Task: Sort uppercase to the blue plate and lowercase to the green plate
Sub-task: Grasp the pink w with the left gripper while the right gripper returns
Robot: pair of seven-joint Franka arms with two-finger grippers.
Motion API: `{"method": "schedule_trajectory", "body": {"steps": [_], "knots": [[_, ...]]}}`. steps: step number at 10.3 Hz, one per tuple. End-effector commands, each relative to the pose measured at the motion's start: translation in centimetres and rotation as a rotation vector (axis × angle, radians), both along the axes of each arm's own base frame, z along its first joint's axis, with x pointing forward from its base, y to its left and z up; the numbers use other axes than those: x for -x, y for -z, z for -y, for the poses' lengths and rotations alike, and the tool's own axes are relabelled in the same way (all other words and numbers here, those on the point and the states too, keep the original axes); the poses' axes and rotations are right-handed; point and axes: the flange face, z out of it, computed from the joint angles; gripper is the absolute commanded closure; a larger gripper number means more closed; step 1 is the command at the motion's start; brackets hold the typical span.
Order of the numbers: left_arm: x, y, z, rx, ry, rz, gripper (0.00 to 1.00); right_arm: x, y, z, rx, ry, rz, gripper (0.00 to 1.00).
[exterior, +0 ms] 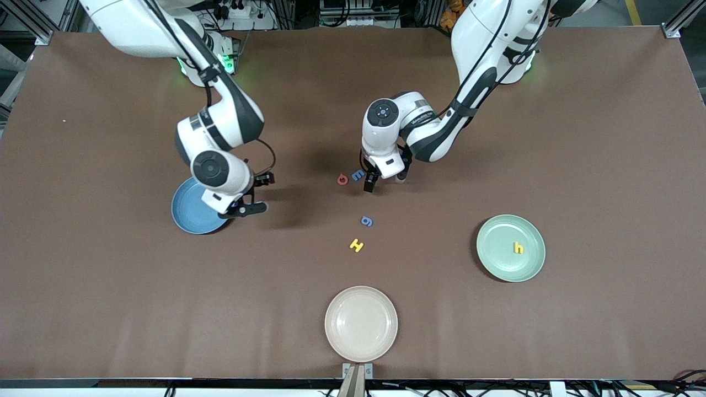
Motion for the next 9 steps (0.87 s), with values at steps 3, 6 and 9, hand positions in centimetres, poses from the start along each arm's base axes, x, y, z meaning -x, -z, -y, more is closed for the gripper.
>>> {"method": "schedule_trajectory", "body": {"steps": [3, 6, 9], "knots": [[0.8, 1.0, 0.4, 0.011, 0.006, 0.015, 0.00, 2.5, -0.9, -4.8, -0.010, 0.129, 0.060, 0.10], [0.9, 1.2, 0.4, 0.009, 0.003, 0.015, 0.00, 3.5, -0.6, -7.4, -0.036, 0.172, 0.104, 0.10], [0.3, 1.2, -0.1, 0.009, -0.009, 0.015, 0.98, 4.7, 0.4, -9.7, -0.101, 0.185, 0.164, 0.11]]}}
